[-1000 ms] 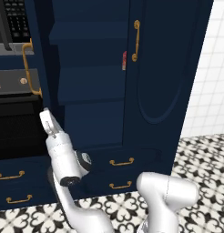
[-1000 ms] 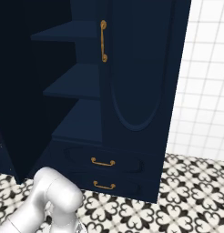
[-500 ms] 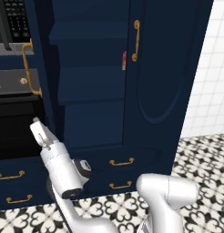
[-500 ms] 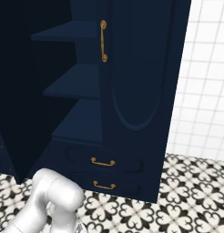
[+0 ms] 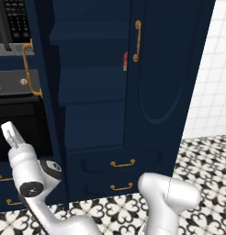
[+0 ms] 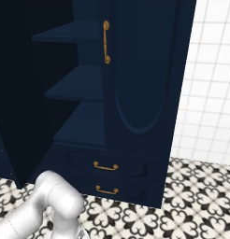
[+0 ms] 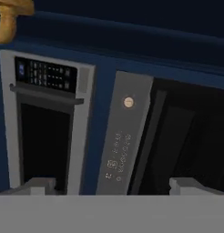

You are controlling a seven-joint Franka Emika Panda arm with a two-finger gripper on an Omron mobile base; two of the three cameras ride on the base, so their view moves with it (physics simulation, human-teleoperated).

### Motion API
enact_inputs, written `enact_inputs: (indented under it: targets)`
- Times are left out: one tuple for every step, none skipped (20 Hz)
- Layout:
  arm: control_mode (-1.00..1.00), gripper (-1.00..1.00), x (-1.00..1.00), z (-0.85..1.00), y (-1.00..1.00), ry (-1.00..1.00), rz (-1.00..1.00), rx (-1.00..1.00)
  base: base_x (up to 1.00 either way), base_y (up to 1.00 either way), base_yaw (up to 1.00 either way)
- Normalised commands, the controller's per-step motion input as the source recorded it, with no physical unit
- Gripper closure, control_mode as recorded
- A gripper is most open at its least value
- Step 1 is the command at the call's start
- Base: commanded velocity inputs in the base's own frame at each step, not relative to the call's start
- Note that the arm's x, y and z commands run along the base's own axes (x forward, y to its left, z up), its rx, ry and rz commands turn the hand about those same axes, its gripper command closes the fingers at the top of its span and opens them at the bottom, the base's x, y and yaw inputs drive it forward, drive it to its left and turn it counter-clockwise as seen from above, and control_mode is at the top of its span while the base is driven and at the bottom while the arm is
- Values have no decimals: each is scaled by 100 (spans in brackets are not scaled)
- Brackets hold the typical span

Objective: Pick the jam and place it on the digital scale for weighing, and close the cabinet.

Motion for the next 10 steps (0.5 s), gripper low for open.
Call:
enact_inputs:
  targets:
    - [-100, -100, 43, 0, 0, 21, -2, 25, 0, 0, 0]
    - [-100, -100, 51, -4, 0, 17, -1, 31, 0, 0, 0]
    - [-100, -100, 55, -6, -4, 7, -3, 26, 0, 0, 0]
    - [-100, -100, 71, -15, -6, 8, -4, 24, 0, 0, 0]
    - [-100, -100, 92, -24, 0, 11, -4, 19, 0, 0, 0]
    - [-100, -100, 99, -26, 0, 10, -6, 11, 0, 0, 0]
    - [-100, -100, 76, -24, 1, 2, -12, 7, 0, 0, 0]
    - [-100, -100, 46, -34, 49, 0, -29, 0, 0, 0, 0]
    - [-100, -100, 31, -41, 70, 0, -41, 0, 0, 0, 0]
    - [-100, -100, 50, -46, 79, 0, -45, 0, 0, 0, 0]
